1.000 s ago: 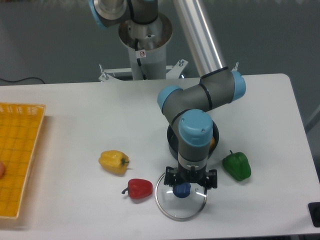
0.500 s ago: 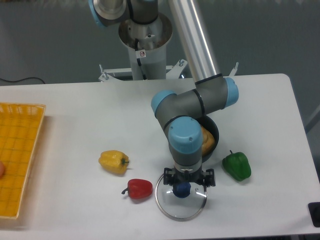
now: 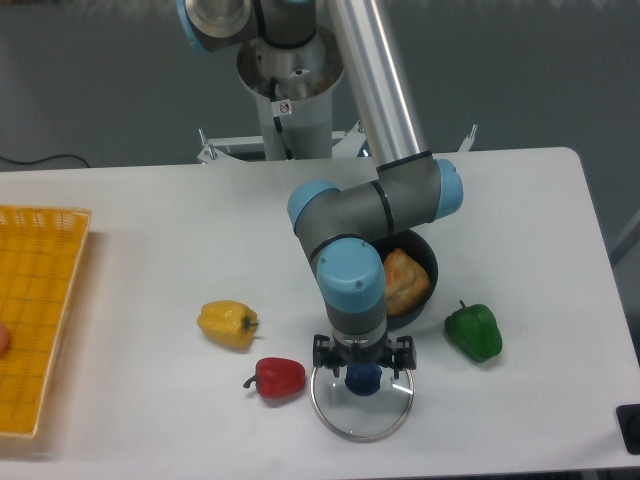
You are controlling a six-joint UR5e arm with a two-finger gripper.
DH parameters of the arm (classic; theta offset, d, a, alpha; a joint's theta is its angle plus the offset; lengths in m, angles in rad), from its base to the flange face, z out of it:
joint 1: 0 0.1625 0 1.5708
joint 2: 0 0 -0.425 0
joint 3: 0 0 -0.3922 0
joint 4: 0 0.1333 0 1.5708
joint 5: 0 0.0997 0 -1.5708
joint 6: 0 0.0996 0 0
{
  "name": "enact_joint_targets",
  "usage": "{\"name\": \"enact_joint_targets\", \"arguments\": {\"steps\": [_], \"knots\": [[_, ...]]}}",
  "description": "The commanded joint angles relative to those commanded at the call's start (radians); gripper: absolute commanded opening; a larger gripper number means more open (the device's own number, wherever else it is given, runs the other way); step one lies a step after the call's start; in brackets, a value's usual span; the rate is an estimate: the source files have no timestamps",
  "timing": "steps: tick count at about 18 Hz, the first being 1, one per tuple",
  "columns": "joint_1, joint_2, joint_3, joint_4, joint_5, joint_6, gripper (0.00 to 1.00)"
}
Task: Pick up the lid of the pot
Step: 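Lower the open gripper around the blue knob of the glass lid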
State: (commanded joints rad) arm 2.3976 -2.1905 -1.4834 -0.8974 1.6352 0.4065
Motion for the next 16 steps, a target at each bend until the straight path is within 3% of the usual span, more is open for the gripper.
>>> {"name": "enact_joint_targets", "arguments": {"steps": [16], "knots": [[-0.003,-0.026,0.008,0.003,-0.005,-0.02,1.0]]}}
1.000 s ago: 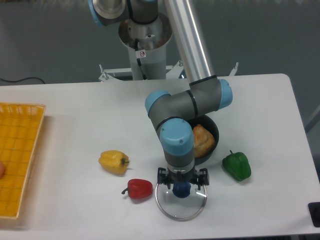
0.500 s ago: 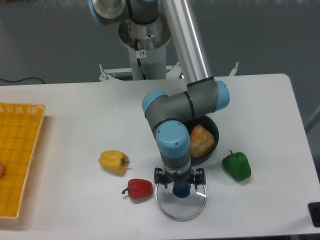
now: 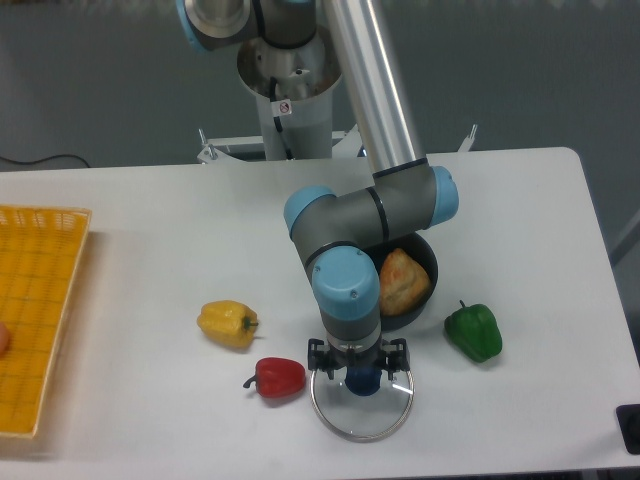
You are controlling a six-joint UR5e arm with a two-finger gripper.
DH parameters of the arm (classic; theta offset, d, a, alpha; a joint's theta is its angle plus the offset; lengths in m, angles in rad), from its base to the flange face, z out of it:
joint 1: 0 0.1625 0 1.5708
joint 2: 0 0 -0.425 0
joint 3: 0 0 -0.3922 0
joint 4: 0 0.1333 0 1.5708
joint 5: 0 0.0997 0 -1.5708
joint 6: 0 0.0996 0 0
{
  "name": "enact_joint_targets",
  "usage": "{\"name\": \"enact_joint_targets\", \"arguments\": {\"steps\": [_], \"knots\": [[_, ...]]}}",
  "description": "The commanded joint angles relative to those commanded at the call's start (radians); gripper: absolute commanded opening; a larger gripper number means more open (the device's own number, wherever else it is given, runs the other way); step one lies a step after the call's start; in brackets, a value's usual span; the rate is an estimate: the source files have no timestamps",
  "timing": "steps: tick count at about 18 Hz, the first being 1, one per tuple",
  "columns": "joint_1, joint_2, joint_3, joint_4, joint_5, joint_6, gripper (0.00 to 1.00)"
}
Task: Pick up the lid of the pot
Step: 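Lower the open gripper around the blue knob of the glass lid, then close the gripper on the blue knob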
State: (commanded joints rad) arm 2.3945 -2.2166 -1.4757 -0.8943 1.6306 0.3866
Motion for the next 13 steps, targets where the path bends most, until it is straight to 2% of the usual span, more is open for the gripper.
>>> {"name": "enact_joint_targets", "arguments": {"steps": [13], "knots": [[0.0,-0.009,0.012,0.006,-0.005,-0.017,1.0]]}}
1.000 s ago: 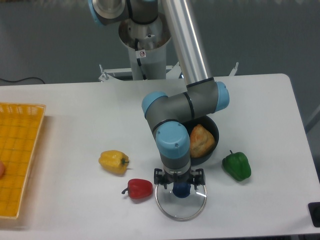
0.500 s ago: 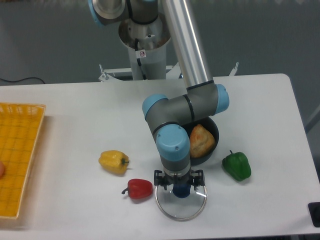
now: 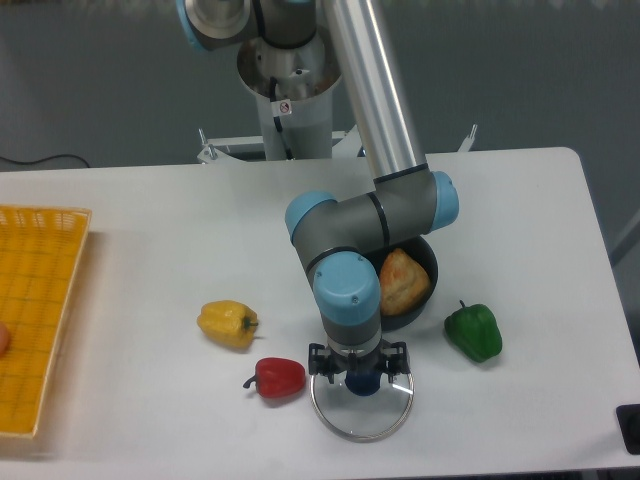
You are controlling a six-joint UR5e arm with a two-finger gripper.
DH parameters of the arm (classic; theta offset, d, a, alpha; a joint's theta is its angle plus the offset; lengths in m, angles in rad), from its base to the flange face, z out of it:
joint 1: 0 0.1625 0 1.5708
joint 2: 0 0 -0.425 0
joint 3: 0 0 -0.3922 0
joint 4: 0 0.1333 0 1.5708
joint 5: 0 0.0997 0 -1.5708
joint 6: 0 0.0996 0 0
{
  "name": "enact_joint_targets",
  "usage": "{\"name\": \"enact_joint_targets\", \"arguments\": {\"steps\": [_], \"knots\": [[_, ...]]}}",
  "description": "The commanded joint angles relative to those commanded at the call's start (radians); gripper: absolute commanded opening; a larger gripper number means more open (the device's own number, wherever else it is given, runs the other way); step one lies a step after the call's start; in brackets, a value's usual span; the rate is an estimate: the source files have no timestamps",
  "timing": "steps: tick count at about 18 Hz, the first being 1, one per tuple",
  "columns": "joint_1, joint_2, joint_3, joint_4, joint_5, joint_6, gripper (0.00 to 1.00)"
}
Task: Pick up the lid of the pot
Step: 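Close the gripper on the blue knob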
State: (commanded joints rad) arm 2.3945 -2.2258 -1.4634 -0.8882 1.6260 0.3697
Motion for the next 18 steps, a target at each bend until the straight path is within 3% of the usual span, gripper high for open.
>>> {"name": "enact_joint_targets", "arguments": {"steps": [8,18], "knots": [[0.002,-0.008,0.005,0.0,0.002,-0.002,1.0],[0.0,-0.008,0.005,0.0,0.002,0.0,0.82]]}}
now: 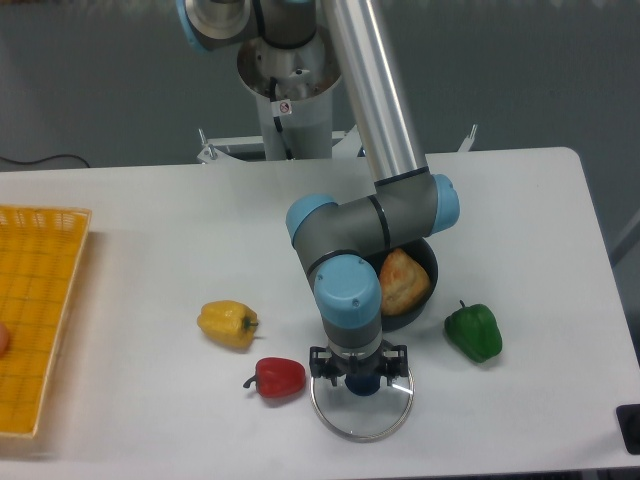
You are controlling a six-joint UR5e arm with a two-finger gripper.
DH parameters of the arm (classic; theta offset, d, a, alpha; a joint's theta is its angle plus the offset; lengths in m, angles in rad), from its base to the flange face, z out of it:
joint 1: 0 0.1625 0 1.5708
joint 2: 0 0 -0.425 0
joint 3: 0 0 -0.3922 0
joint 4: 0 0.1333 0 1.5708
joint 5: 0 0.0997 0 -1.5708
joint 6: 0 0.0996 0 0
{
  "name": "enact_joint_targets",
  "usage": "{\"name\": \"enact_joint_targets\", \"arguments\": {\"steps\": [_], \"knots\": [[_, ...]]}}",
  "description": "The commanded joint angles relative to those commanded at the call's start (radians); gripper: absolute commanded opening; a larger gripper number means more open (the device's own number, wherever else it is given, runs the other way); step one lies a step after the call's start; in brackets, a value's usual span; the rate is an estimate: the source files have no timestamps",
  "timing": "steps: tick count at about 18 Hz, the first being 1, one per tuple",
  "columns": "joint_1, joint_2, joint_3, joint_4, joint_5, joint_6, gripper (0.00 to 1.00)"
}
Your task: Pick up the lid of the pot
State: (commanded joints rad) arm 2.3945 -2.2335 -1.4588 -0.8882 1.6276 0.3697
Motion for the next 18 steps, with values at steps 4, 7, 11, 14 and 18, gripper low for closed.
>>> {"name": "enact_joint_targets", "arguments": {"steps": [4,7,11,14,18], "knots": [[0.0,0.0,0.0,0.0,-0.002,0.0,0.7],[0.0,0.0,-0.002,-0.002,-0.003,0.0,0.61],[0.002,0.005,0.0,-0.003,-0.006,0.002,0.6],[0.002,0.006,-0.002,-0.003,-0.006,0.003,0.58],[0.003,0.009,0.0,-0.005,-0.006,0.005,0.58]]}}
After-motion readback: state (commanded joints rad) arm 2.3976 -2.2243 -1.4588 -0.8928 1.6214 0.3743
